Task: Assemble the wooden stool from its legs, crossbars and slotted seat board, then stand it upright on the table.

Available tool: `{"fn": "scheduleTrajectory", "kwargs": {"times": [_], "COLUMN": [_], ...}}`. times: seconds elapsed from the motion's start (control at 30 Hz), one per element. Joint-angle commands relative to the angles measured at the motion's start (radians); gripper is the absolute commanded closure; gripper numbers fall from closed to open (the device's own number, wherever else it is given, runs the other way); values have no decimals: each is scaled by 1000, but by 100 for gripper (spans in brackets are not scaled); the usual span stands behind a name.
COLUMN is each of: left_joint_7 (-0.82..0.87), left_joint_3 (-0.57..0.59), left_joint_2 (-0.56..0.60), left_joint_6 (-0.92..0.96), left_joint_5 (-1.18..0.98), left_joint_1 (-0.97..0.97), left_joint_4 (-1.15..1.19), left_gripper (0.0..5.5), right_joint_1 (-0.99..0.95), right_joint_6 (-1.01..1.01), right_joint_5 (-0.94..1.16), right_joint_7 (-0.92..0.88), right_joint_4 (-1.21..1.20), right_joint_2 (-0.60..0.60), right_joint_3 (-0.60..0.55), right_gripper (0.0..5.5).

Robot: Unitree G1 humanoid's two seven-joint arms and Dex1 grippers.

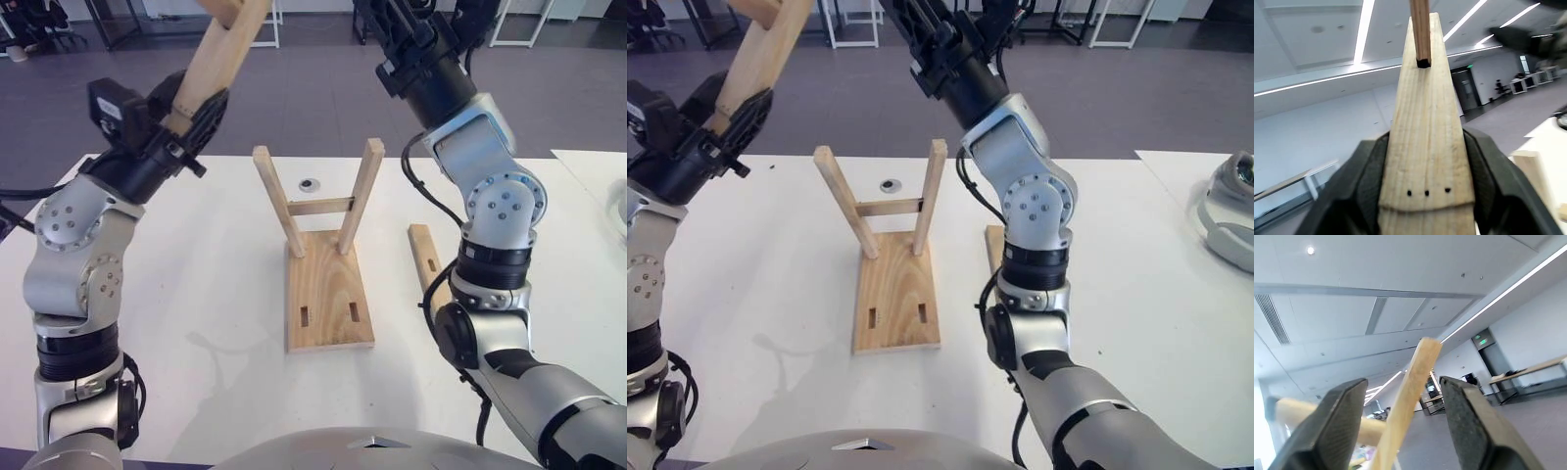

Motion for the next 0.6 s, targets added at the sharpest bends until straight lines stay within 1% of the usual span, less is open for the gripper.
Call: {"fn": "scheduleTrajectory", "kwargs": {"times": [0.03,0.13,0.27,0.47,0.6], "left_joint_7": [-13,-34,-56,-109,-139], "left_joint_3": [-48,-82,-93,-99,-113], "left_joint_2": [-14,-7,1,0,-3], "left_joint_6": [6,-8,-28,-44,-40], "left_joint_5": [14,42,78,77,67], "left_joint_1": [-34,-15,0,15,44], "left_joint_4": [-18,-27,-26,-36,-65], "left_gripper": [346,346,346,346,346], "right_joint_1": [-56,-63,-51,0,96], "right_joint_6": [22,20,40,104,170], "right_joint_5": [49,65,102,240,371], "right_joint_7": [-62,-95,-128,-193,-249], "right_joint_4": [63,84,93,71,-3], "right_joint_2": [23,41,44,24,-3], "right_joint_3": [-40,-51,-78,-139,-154], "right_gripper": [274,274,274,381,442]}}
